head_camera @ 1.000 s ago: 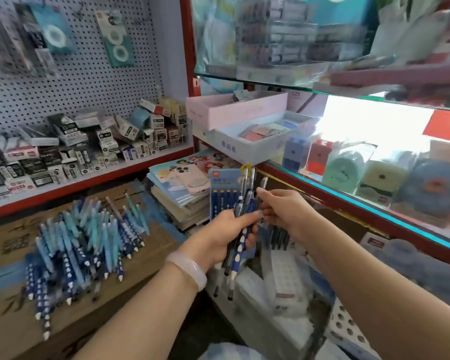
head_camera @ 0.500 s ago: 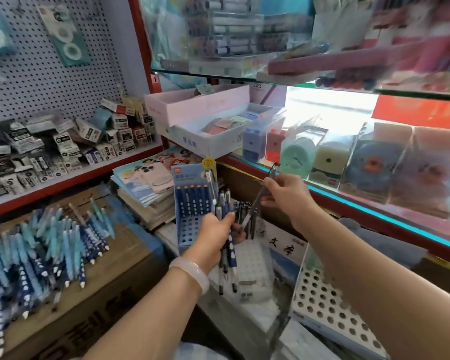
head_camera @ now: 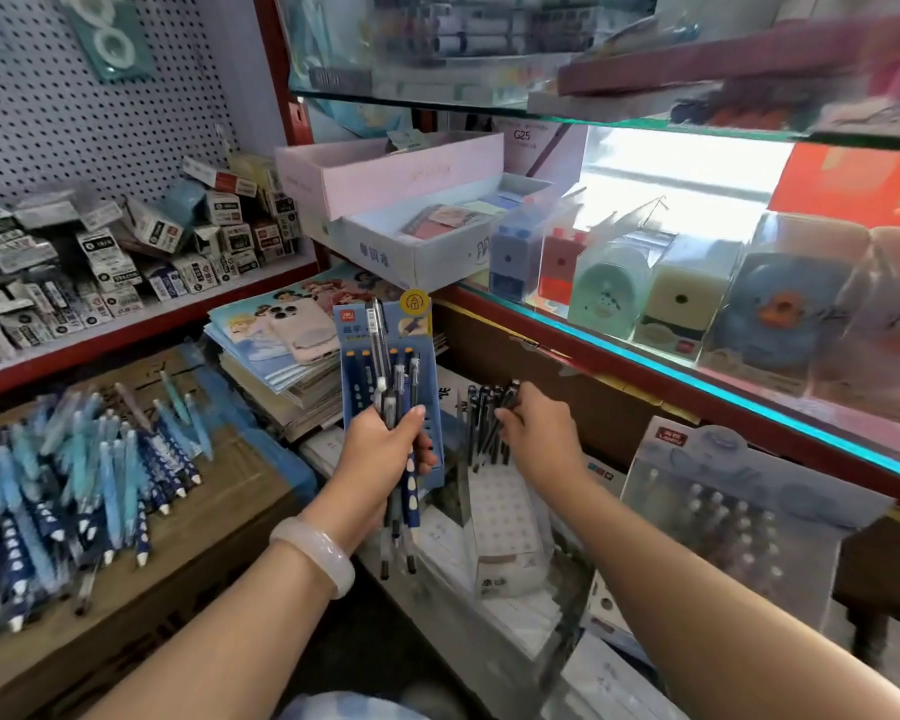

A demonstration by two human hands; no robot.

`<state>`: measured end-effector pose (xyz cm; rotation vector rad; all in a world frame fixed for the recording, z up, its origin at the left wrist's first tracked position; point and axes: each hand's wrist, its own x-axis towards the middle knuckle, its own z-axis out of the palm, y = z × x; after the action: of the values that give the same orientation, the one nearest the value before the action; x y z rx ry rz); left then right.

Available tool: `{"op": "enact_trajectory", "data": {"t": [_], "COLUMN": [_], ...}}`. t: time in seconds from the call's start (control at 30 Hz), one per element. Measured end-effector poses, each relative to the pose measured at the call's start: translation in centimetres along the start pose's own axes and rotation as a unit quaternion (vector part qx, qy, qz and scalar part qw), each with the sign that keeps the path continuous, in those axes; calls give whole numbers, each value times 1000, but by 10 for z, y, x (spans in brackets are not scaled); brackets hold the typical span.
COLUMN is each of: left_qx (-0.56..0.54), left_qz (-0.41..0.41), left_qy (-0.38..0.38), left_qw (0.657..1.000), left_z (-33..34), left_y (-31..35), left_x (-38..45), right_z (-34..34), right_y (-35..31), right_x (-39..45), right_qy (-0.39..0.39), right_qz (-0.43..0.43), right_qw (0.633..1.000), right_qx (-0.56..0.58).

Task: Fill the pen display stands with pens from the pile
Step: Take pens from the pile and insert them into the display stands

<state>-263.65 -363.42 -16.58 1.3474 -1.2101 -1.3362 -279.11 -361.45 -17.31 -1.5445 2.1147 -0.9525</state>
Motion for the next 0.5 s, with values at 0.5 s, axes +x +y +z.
{"op": "enact_trajectory", "data": {"t": [0.5], "left_qx": [9], "left_qz": [10], "left_qy": [-37], "left_qw": [999], "left_z": [-2], "left_y": [-5], "left_x": [4], "right_z": [43], "right_y": [7], "right_x": [9], "right_qy": [-83], "right_qz": [-7], "right_qw": [985], "right_qx": [-148]}}
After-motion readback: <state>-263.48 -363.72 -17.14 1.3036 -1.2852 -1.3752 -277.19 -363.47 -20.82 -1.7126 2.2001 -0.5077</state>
